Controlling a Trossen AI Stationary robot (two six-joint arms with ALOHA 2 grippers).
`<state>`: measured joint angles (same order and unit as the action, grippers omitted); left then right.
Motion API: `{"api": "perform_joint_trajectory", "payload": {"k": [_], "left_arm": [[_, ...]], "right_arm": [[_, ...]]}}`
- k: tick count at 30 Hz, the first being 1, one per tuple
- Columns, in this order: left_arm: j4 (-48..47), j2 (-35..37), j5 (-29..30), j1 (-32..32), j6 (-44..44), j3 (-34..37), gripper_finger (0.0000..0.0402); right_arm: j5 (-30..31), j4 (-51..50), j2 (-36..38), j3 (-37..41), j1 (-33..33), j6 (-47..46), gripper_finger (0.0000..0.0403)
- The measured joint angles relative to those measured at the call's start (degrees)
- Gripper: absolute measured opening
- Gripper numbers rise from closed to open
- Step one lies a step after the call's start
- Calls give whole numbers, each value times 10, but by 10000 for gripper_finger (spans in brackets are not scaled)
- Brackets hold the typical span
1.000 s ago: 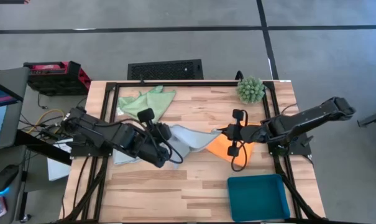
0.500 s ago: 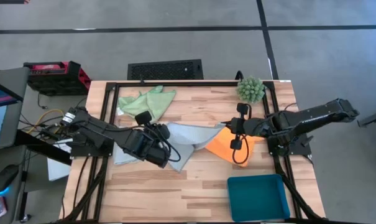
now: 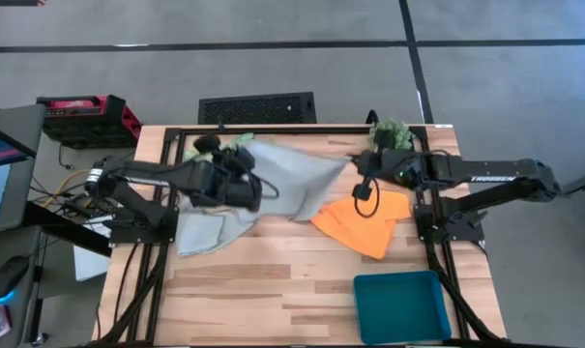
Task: Fold microfiber towels
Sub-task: Fold the bottom gray towel
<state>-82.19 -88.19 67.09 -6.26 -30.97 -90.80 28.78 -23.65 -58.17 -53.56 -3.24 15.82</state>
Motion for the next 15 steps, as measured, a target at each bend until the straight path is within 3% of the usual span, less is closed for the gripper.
{"api": "perform_joint_trajectory", "payload": {"k": [8,11,15], "left_arm": [[92,25,93,69,158,-3,0],[132,34,82,90,200,-3,0],[142,37,22,99,211,-2,0]], "right_arm": [[0,29,1,-71,-83,102,4],[-1,34,1,-89,-107,119,4],[-9,1,1,-90,-119,109,4]]}}
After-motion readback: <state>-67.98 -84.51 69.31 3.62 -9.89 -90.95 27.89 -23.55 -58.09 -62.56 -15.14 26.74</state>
